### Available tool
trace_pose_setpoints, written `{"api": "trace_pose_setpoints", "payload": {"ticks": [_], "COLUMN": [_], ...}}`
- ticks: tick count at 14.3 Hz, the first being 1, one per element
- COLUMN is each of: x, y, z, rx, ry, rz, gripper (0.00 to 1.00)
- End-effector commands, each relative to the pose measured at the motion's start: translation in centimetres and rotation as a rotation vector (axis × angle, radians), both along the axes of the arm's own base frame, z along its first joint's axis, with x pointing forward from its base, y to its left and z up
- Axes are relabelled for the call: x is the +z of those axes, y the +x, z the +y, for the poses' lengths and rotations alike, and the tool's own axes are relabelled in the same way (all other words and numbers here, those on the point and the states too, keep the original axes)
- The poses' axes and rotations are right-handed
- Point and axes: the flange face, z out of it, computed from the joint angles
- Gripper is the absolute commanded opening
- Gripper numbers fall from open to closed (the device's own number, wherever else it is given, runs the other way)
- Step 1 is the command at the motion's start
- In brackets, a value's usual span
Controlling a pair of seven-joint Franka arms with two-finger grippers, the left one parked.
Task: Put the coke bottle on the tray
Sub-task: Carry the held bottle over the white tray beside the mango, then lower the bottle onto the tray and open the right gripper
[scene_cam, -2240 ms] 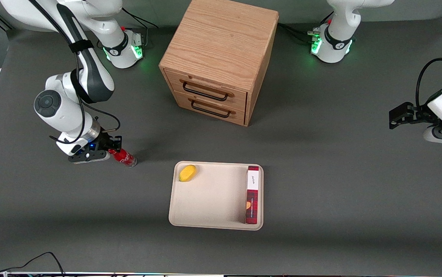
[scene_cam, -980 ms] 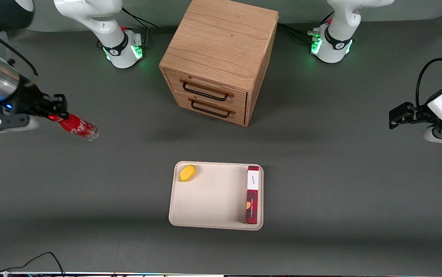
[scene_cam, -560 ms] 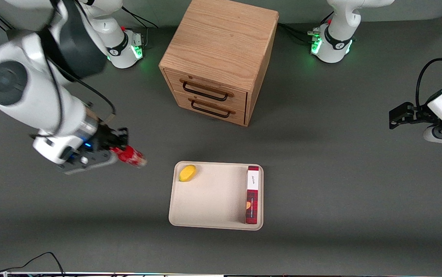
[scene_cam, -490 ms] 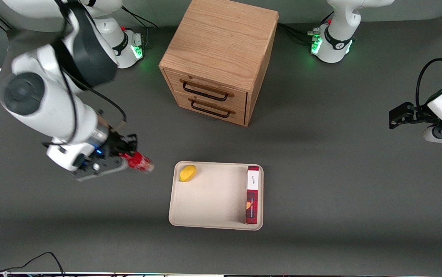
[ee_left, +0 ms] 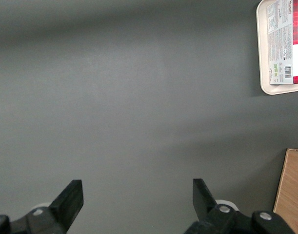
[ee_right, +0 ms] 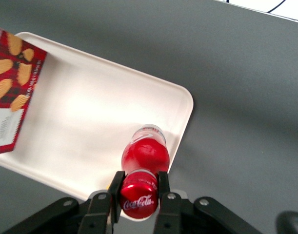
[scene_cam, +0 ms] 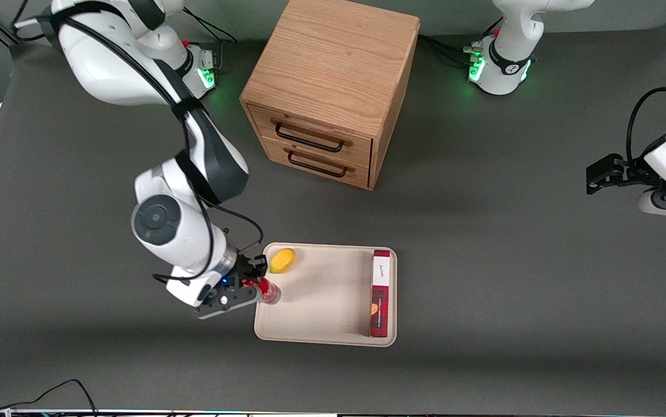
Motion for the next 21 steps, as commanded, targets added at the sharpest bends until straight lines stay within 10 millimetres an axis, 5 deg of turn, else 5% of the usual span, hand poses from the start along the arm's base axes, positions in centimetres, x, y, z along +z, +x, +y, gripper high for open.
{"api": "trace_pose_setpoints", "payload": {"ticks": [1,8,13,14,17,21], "x": [-0.3,-2.8,-4.0,-3.7,-0.3,6.8], "y": [1.1,2.0,2.1,2.1,1.7,-1.3], "z": [1.1,0.6,0.5,0.5,-0.3,-5.9], "rx": [-0.013,-0.017,-0.022,-0.024,-0.046,-0.092], "ry": [-0.022,-0.009,-0.003,-0.002,0.017,-0.015], "rz": [-0.069,-0.09,-0.087,-0.089,-0.069,0.074], "gripper": [0.0,0.06,0.98,1.0,1.0,1.0]}}
